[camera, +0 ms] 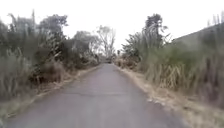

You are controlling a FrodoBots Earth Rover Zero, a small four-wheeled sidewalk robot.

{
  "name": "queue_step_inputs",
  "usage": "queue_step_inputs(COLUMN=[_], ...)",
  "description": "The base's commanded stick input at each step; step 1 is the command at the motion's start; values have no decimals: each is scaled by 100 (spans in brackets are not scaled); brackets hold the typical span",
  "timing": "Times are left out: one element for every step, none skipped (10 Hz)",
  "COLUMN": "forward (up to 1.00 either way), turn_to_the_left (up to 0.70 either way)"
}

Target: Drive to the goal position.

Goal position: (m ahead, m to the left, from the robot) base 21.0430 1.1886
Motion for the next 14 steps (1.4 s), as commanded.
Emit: queue_step_inputs(forward=[100,100,100,100,100,100,100,100,100,100,100,100,100,100], turn_to_the_left=[0,0,0,0,0,0,0,0,0,0,0,0,0,0])
